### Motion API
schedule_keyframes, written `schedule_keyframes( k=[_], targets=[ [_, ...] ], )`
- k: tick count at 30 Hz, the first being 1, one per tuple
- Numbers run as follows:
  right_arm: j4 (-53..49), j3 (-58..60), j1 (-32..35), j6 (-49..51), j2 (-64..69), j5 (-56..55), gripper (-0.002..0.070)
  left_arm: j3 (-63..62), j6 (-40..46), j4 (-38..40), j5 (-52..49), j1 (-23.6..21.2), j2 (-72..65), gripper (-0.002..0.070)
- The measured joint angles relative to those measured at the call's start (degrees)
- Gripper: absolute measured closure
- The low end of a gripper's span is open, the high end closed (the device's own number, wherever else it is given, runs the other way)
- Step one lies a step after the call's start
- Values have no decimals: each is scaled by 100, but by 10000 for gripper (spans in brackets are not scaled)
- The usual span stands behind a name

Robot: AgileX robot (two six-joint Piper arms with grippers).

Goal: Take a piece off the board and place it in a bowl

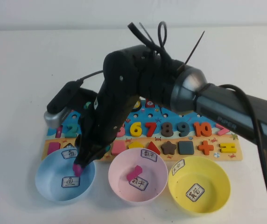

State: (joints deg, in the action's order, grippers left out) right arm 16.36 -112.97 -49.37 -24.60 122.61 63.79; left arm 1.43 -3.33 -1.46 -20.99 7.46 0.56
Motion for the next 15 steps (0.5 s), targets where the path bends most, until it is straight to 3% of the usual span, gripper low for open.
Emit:
schedule_keyframes(
  k=[5, 12, 15],
  targets=[
    [716, 10, -4, -660, 108, -271, 454, 0, 0, 0, 0, 0, 0, 678],
    [893, 10, -4, -1095, 169, -360, 454, 0, 0, 0, 0, 0, 0, 679],
    [903, 10, -4, -1118, 251, -360, 423, 0, 0, 0, 0, 0, 0, 679]
  ],
)
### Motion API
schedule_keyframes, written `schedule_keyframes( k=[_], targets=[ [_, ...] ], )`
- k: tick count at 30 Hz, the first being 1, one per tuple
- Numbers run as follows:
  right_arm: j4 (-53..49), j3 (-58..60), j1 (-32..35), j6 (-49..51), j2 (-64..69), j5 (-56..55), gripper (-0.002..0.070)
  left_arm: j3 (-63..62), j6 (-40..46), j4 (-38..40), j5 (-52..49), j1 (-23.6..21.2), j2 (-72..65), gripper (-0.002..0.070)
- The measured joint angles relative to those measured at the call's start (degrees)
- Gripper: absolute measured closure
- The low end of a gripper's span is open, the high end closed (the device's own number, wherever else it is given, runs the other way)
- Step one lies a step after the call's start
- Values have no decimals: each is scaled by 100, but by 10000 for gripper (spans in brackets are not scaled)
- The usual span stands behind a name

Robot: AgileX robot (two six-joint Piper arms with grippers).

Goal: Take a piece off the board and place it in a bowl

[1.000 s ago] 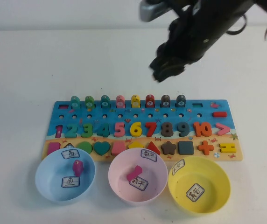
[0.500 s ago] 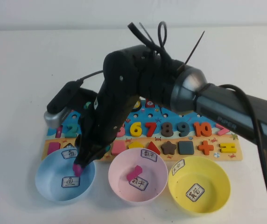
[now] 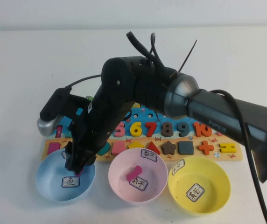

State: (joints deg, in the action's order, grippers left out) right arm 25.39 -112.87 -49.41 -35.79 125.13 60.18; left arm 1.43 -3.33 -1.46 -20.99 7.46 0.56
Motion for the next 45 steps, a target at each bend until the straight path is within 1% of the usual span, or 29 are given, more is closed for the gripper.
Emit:
schedule_keyframes(
  k=[3, 5, 8, 11, 13, 14, 15, 18, 20, 22, 25, 28, 31, 33, 36, 39, 42, 45],
  targets=[
    [12, 0, 0, 0, 62, 0, 358, 0, 0, 0, 0, 0, 0, 679],
    [12, 0, 0, 0, 65, -12, 331, 0, 0, 0, 0, 0, 0, 679],
    [22, 0, 0, 0, 65, -25, 316, 0, 0, 0, 0, 0, 0, 679],
    [22, -121, 0, 46, 75, 90, 318, 0, 0, 0, 0, 0, 0, 679],
    [22, -317, 0, 200, 75, 344, 348, 0, 0, 0, 0, 0, 0, 679],
    [22, -454, 0, 296, 75, 531, 381, 0, 0, 0, 0, 0, 0, 679],
    [35, -616, 0, 385, 75, 720, 427, 0, 0, 0, 0, 0, 0, 679],
    [141, -808, 91, 495, 20, 946, 596, 0, 0, 0, 0, 0, 0, 679],
    [341, -838, 233, 504, -82, 1015, 647, 0, 0, 0, 0, 0, 0, 679],
    [618, -838, 379, 483, -199, 1037, 672, 0, 0, 0, 0, 0, 0, 679],
    [1093, -741, 647, 291, -451, 1037, 685, 0, 0, 0, 0, 0, 0, 679],
    [1468, -381, 801, 6, -787, 1037, 690, 0, 0, 0, 0, 0, 0, 679],
    [1539, 301, 828, -200, -1272, 861, 691, 0, 0, 0, 0, 0, 0, 679],
    [1539, 870, 828, -258, -1718, 463, 691, 0, 0, 0, 0, 0, 0, 679],
    [1298, 1747, 828, -282, -2501, -270, 691, 0, 0, 0, 0, 0, 0, 679],
    [1050, 2410, 828, -282, -3252, -728, 691, 0, 0, 0, 0, 0, 0, 679],
    [705, 2932, 828, -202, -3958, -822, 691, 0, 0, 0, 0, 0, 0, 679],
    [135, 3253, 1003, 214, -4586, -623, 691, 0, 0, 0, 0, 0, 0, 679]
  ],
)
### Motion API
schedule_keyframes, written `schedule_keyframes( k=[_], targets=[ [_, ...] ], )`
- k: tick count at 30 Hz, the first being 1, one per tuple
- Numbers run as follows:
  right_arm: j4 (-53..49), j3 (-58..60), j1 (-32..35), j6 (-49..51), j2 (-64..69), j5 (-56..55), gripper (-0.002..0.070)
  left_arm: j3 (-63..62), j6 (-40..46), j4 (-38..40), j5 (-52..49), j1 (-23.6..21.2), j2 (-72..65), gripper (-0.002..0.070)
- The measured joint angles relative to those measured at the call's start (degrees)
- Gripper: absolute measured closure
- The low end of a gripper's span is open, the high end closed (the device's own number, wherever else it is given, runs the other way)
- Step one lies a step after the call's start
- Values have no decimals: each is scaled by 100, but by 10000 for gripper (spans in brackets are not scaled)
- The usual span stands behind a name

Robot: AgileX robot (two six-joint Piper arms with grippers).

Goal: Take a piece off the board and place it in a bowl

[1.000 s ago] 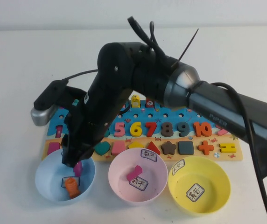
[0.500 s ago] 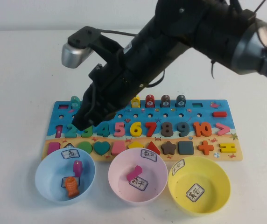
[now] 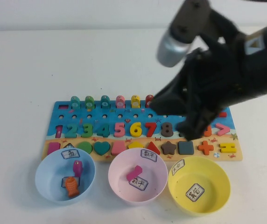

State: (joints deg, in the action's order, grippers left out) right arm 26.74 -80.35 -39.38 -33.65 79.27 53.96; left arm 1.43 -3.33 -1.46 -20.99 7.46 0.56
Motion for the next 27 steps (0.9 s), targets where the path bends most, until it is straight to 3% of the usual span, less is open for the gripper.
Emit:
schedule_keyframes(
  k=[10, 23, 27],
  targets=[
    [-646, 1916, 966, 220, -2204, -463, 692, 0, 0, 0, 0, 0, 0, 679],
    [-831, 5974, 1623, 368, -5783, -4233, 693, 0, 0, 0, 0, 0, 0, 679],
    [-795, 6924, 2196, 545, -6741, -4954, 693, 0, 0, 0, 0, 0, 0, 679]
  ],
)
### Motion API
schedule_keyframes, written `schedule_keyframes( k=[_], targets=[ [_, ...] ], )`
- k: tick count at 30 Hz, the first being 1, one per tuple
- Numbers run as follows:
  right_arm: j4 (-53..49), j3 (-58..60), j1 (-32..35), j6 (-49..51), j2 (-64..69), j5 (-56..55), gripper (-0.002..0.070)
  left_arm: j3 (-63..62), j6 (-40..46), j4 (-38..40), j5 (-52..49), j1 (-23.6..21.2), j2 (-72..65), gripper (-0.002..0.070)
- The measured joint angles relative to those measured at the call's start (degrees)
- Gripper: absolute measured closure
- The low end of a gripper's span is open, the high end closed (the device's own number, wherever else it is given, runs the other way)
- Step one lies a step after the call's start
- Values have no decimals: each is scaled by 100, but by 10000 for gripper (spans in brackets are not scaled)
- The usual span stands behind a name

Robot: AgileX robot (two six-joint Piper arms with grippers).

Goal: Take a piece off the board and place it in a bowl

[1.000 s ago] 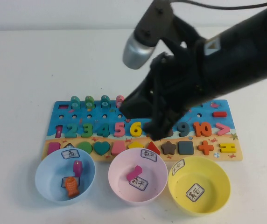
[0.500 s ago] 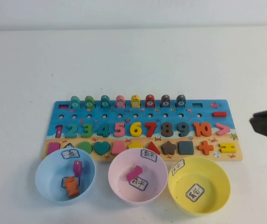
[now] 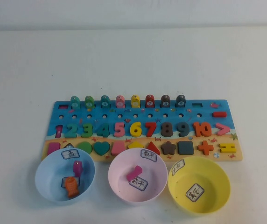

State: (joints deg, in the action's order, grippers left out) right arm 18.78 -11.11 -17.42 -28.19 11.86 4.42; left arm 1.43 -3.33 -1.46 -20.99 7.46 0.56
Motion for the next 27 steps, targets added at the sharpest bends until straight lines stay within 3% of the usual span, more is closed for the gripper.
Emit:
schedule_keyframes(
  k=[6, 14, 21, 27],
  targets=[
    [211, 682, 1118, 112, -772, -85, 693, 0, 0, 0, 0, 0, 0, 679],
    [435, 870, 1322, 169, -1012, 181, 693, 0, 0, 0, 0, 0, 0, 679],
    [-1258, 1259, 1685, 2627, -1030, 662, 693, 0, 0, 0, 0, 0, 0, 679],
    [-1443, 1259, 1833, 3031, -1213, 1371, 693, 0, 0, 0, 0, 0, 0, 679]
  ],
)
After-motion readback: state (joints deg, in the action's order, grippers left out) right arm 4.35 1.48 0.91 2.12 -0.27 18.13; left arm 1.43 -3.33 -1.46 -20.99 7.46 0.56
